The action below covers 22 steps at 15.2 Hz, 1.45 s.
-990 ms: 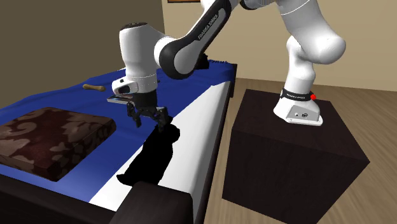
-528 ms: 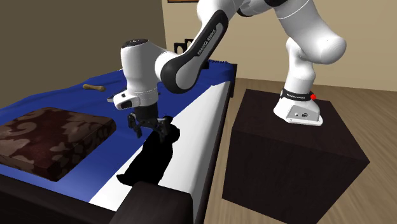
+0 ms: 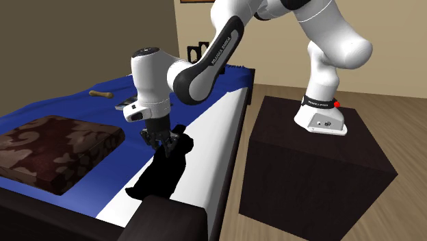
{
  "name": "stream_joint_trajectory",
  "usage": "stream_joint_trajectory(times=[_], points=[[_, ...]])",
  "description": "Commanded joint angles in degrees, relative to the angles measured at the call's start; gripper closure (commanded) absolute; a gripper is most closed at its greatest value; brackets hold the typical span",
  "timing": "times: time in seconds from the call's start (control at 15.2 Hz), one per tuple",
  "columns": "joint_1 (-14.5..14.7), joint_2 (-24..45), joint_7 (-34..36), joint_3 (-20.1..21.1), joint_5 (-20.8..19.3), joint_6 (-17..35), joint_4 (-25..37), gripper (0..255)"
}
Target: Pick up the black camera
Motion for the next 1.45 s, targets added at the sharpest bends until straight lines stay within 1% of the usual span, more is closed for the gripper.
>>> stream_joint_trajectory(times=[0.0, 0.26, 1.25, 1.39], points=[[0.0, 0.1, 0.0, 0.0, 0.0, 0.0, 0.0, 255], [0.0, -0.1, 0.0, 0.0, 0.0, 0.0, -0.1, 255], [-1.3, -7.4, -1.4, 2.0, 2.3, -7.2, -0.2, 255], [-1.3, -7.5, -1.4, 2.0, 2.3, -7.2, -0.2, 255]])
